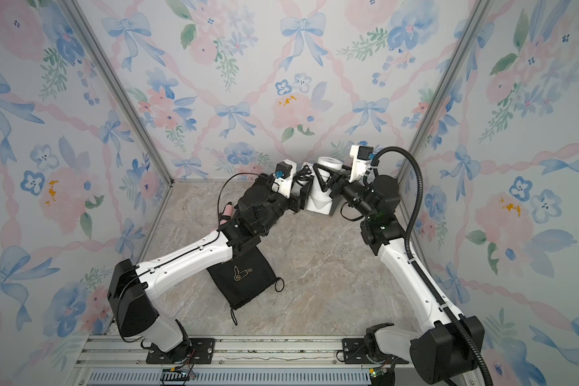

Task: Pack away hair dryers
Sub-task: Fold the hair dryer.

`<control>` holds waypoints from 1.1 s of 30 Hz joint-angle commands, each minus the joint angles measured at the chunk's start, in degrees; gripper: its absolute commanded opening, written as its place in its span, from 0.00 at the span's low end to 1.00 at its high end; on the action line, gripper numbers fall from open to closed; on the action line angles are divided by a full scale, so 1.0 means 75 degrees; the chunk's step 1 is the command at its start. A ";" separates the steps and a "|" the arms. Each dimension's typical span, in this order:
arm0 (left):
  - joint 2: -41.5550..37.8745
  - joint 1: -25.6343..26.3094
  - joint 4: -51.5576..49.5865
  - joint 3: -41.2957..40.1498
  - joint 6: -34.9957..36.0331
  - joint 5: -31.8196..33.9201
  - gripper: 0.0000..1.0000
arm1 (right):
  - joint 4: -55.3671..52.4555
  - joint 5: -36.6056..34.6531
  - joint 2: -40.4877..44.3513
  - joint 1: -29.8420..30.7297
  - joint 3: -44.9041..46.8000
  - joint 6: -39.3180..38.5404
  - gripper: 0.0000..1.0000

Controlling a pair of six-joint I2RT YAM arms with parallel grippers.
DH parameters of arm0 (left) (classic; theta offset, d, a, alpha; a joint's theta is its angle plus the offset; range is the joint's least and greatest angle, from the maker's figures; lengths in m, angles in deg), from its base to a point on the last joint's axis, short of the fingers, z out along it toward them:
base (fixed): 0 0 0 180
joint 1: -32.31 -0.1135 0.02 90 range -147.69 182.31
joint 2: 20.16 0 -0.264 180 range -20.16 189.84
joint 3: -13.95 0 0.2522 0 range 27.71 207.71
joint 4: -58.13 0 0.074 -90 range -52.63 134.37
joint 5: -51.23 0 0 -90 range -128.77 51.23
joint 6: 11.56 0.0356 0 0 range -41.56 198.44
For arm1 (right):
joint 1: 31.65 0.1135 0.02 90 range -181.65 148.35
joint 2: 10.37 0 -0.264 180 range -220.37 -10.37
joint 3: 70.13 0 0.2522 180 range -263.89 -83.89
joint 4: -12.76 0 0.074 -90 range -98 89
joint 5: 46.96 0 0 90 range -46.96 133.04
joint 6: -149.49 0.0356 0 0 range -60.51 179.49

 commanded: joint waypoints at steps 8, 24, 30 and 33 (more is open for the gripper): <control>-0.1447 0.0065 -0.0019 -0.1563 0.0349 -0.1186 0.79 | 0.0154 0.0574 0.0183 -0.0540 0.0251 -0.0157 0.33; -0.0347 -0.1986 -0.1904 -0.0278 -0.1622 -0.1941 0.78 | -0.1128 0.0549 0.0724 -0.0037 0.0522 -0.1112 0.33; 0.0161 -0.1946 -0.2099 0.0002 -0.2047 -0.2576 0.78 | -0.1101 0.0250 0.0675 0.0182 0.0429 -0.1201 0.33; 0.0189 -0.1822 -0.2097 -0.0089 -0.2151 -0.2690 0.78 | -0.0960 0.0123 0.0606 0.0213 0.0421 -0.1132 0.33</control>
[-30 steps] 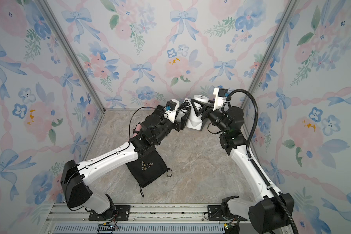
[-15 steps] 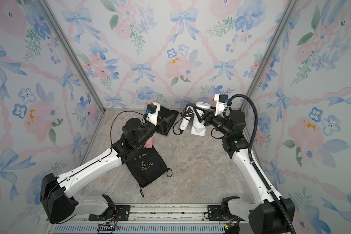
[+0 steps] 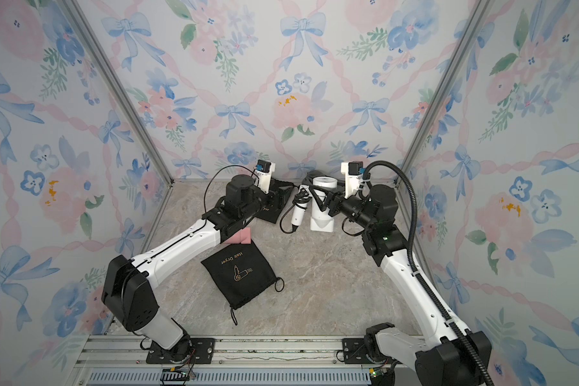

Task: Pack away hair dryers
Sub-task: Fold the hair dryer.

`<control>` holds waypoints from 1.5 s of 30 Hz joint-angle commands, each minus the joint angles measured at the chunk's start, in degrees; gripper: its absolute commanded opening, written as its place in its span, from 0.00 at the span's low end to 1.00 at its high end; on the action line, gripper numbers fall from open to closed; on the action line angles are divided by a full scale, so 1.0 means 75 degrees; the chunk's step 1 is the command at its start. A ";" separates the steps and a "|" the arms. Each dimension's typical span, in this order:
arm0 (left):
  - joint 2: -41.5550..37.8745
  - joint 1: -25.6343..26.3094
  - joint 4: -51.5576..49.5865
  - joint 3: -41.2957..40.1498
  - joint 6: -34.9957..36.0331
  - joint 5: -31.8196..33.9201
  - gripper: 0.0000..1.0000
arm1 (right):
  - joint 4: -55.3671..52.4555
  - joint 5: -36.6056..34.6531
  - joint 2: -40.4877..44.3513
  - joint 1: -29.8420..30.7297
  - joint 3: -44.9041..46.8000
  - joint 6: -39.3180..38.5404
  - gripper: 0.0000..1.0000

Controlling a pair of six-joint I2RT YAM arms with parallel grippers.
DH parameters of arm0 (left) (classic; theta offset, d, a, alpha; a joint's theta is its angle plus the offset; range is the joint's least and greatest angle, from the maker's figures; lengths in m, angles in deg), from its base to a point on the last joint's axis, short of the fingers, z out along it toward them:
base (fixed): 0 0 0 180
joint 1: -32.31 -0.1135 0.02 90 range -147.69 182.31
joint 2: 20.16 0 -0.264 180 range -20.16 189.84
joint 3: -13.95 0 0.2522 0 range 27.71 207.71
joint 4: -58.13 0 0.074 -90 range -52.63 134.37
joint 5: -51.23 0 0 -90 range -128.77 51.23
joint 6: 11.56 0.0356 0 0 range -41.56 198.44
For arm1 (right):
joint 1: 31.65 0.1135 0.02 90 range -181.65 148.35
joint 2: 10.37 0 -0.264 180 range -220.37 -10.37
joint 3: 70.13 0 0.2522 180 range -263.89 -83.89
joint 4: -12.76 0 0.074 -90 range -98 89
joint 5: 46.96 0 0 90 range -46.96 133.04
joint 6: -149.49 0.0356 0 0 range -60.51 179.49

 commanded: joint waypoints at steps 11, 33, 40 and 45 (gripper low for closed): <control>-0.0014 0.0621 -0.0026 -0.0104 -0.0463 -0.0377 0.78 | 0.0306 -0.0892 -0.0333 0.0372 -0.0550 -0.0432 0.33; 0.0401 0.1098 -0.0003 0.0365 -0.0612 -0.0540 0.77 | 0.2062 -0.1433 -0.0848 0.0616 -0.0112 0.0598 0.32; 0.0405 0.1130 0.0003 0.0353 -0.0605 -0.0527 0.77 | 0.2086 -0.1497 -0.0924 0.0680 -0.0119 0.0562 0.32; 0.0499 0.1186 -0.0003 0.0513 -0.0600 -0.0559 0.76 | 0.2224 -0.1539 -0.0986 0.0690 -0.0102 0.0613 0.32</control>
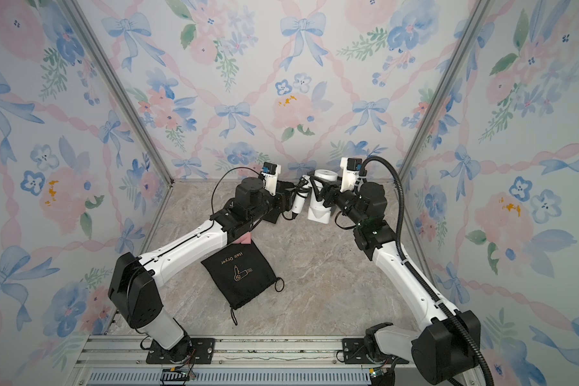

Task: Pack away hair dryers
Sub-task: Fold the hair dryer.

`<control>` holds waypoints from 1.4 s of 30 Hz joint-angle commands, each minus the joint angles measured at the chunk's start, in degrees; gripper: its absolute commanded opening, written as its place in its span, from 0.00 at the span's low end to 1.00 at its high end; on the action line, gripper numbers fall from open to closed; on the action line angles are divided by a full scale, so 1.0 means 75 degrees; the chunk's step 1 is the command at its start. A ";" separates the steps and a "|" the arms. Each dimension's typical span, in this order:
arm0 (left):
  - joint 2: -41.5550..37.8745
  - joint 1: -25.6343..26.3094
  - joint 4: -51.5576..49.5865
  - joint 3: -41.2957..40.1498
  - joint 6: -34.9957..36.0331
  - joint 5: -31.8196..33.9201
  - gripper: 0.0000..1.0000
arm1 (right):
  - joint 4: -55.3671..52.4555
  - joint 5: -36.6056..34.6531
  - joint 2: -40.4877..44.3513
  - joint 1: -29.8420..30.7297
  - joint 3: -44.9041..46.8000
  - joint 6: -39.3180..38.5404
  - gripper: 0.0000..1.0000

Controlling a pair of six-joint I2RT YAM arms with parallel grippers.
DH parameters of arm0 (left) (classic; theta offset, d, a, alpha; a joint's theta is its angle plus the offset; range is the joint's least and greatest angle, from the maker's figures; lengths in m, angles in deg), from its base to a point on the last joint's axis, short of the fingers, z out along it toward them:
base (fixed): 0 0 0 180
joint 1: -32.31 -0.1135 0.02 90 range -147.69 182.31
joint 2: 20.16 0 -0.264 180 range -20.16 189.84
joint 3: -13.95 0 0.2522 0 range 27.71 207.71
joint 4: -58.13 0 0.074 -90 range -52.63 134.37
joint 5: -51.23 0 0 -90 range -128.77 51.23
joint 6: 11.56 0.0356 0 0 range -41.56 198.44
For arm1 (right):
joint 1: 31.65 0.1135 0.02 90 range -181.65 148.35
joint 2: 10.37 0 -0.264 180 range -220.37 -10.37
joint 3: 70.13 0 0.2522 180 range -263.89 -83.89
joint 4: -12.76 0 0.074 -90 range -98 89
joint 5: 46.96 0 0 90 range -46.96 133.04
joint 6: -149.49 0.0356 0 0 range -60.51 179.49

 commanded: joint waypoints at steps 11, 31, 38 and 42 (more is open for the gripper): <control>0.0196 0.0786 -0.0002 0.0226 -0.0078 -0.1219 0.76 | 0.1643 0.0032 -0.0432 0.0345 -0.0086 0.0583 0.32; 0.0169 0.0931 -0.0004 0.0210 -0.0090 -0.1212 0.76 | 0.1834 -0.0064 -0.0559 0.0333 -0.0076 0.0605 0.32; 0.0128 0.0921 -0.0018 0.0184 0.0028 -0.1117 0.76 | 0.1727 -0.0069 -0.0527 0.0296 -0.0090 0.0523 0.32; -0.0196 0.0634 -0.0029 -0.0110 0.0079 -0.1043 0.76 | 0.1345 0.0018 -0.0376 0.0157 -0.0038 0.0370 0.33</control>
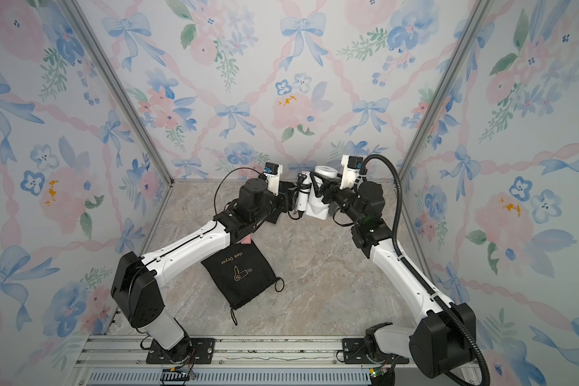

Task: Pack away hair dryers
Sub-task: Fold the hair dryer, then adjust the hair dryer.

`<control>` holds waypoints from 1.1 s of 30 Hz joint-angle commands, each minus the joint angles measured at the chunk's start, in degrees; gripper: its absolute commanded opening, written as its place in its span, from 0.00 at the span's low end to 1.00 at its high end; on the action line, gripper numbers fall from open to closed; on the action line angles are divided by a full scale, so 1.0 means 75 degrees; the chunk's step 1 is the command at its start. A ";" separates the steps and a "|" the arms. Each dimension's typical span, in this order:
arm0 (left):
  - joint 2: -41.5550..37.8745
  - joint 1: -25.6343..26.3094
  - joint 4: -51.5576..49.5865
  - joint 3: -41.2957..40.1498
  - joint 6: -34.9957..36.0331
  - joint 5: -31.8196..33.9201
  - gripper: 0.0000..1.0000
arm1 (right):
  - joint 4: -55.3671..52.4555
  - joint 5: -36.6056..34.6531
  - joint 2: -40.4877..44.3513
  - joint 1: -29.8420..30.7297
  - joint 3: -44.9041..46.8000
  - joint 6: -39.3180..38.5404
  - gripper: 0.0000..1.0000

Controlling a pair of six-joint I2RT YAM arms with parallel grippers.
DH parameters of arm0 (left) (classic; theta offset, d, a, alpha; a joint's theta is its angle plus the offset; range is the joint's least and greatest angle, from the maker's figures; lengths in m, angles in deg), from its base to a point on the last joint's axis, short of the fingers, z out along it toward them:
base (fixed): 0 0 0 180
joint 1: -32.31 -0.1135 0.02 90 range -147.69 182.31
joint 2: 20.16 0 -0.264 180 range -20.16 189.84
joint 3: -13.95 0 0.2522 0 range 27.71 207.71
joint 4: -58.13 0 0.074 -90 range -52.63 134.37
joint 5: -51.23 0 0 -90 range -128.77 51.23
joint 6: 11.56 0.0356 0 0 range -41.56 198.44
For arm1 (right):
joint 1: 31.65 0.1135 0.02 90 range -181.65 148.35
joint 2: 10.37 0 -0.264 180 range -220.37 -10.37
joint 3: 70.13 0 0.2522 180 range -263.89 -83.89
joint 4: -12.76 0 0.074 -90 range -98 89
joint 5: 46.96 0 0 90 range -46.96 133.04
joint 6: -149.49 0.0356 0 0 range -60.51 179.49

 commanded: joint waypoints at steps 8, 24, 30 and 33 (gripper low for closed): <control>-0.1111 -0.0576 -0.0076 -0.1031 -0.0087 -0.1922 0.80 | 0.0106 0.0774 0.0215 -0.0313 0.0038 0.0040 0.33; -0.1657 -0.1174 0.1768 -0.1763 -0.1523 -0.5121 0.87 | 0.0161 0.2314 0.0367 -0.1061 -0.0217 0.0886 0.35; -0.1272 -0.1104 0.2310 -0.1523 -0.1764 -0.5585 0.91 | 0.0264 0.2403 0.0487 -0.1049 -0.0287 0.1123 0.36; -0.1107 -0.1087 0.2576 -0.1470 -0.1912 -0.5677 0.92 | 0.0321 0.2421 0.0523 -0.1052 -0.0316 0.1232 0.36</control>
